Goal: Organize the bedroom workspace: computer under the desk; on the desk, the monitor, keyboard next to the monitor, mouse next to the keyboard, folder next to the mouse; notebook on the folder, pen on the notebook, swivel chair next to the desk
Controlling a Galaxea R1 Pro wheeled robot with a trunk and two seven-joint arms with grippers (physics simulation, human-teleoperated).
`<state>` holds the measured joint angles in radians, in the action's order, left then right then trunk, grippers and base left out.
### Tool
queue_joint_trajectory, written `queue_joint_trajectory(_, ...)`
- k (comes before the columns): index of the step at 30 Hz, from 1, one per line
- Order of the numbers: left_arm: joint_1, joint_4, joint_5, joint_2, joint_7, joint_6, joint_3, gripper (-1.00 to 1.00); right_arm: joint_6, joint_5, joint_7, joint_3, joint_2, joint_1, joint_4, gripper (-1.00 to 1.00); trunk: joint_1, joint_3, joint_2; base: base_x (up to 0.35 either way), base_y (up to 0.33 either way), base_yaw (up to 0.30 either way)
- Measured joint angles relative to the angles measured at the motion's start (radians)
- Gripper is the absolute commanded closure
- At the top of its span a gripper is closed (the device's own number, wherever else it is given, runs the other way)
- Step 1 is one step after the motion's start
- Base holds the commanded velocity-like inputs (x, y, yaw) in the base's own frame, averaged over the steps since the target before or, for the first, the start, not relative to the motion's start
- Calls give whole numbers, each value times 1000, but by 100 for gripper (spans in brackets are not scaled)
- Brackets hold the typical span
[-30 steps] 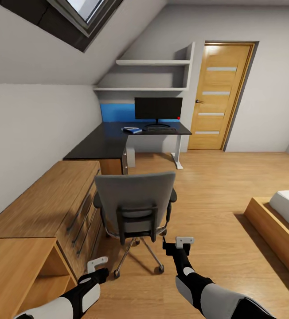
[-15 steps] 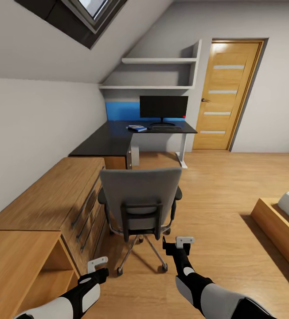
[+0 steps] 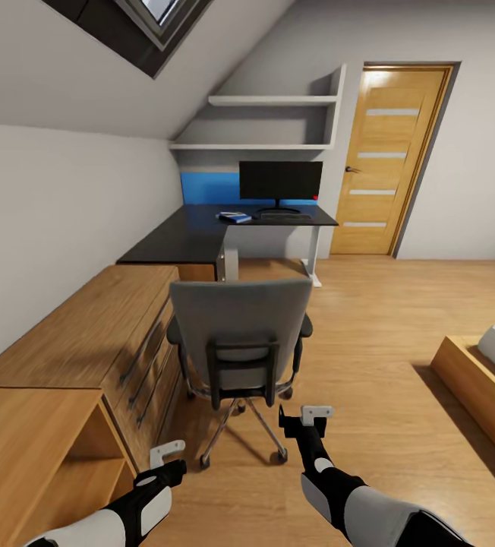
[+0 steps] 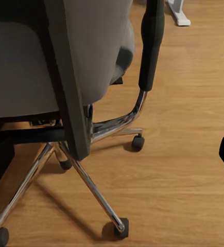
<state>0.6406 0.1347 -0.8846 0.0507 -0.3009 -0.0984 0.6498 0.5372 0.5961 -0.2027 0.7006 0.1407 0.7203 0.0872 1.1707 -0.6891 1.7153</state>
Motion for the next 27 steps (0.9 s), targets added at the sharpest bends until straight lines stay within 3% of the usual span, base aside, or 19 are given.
queue_joint_trajectory(8, 0, 0, 1, 0, 0, 25, 3, -100, -1, -1, 0, 0, -3, 0, 1, -100, 31, -25, 56, 0, 0, 0)
queue_joint_trajectory(15, 18, 79, 0, -4, 1, 152, 4, -100, -41, -2, -5, -1, -1, 2, 14, -100, 58, -47, 105, 0, 0, 0)
queue_joint_trajectory(18, 60, 134, 1, -7, -4, 207, 4, -100, -122, -3, -8, -3, -4, 10, 39, -100, 69, -56, 126, 0, 0, 0)
queue_joint_trajectory(24, 147, 165, 2, -8, -7, 285, 2, -100, -300, -7, -7, -4, -9, 73, 81, -100, 92, -75, 168, 0, 0, 0)
queue_joint_trajectory(27, 164, 168, 0, -8, -6, 313, 1, -100, -342, -6, -5, -5, -11, 92, 88, -100, 104, -85, 189, 0, 0, 0)
